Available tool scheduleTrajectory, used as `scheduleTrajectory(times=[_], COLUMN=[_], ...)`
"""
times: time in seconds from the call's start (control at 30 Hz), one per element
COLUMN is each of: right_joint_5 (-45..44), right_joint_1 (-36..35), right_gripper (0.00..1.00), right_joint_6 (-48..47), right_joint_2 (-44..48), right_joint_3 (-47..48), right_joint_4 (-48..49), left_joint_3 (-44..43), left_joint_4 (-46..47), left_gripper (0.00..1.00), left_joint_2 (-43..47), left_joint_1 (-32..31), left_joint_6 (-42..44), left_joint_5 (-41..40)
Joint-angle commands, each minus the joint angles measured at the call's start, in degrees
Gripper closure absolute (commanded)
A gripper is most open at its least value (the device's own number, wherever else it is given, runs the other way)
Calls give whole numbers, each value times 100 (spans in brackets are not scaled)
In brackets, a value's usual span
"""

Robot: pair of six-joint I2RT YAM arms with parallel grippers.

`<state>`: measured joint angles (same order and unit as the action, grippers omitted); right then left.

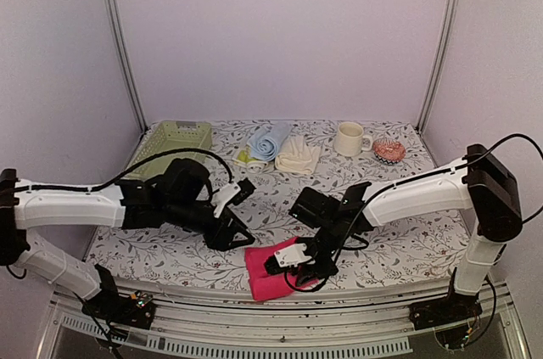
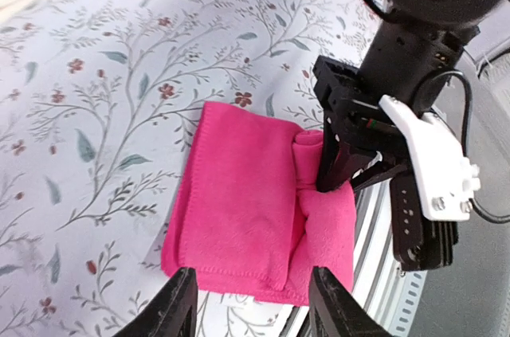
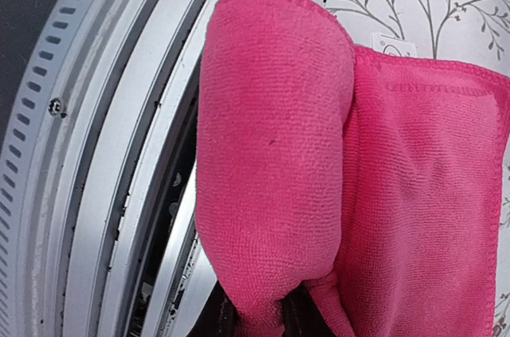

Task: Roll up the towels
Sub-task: Roll the towel at the center of the board.

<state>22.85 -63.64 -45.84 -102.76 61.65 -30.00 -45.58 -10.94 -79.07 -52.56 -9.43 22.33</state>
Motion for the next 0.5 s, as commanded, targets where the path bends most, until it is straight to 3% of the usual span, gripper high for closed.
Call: scheduleTrajectory(times=[0.0,0.1,0.27,0.47], right_joint_5=[1024,1269,1641,1895], right_joint_1=[210,464,780,1110], right_gripper=[92,92,92,92], right_joint_6=[120,25,-130,-263], right_joint_2=[-1012,-1788,-2879,-3974], right_joint_3=[615,1590,2712,3566], right_joint_4=[-1991,-2743,-3782,-4344], left_joint_3=[816,1102,1022,559], left_joint_4=[269,117,-98,-206], left_gripper=[50,50,55,49], left_joint_2=[1358,2107,2769,1658], left_joint_1=[-538,-1066,-1823,-3004], left_joint_6=[-261,-215,-95,580], left_joint_5=[-1733,-2696,-3161,-4201])
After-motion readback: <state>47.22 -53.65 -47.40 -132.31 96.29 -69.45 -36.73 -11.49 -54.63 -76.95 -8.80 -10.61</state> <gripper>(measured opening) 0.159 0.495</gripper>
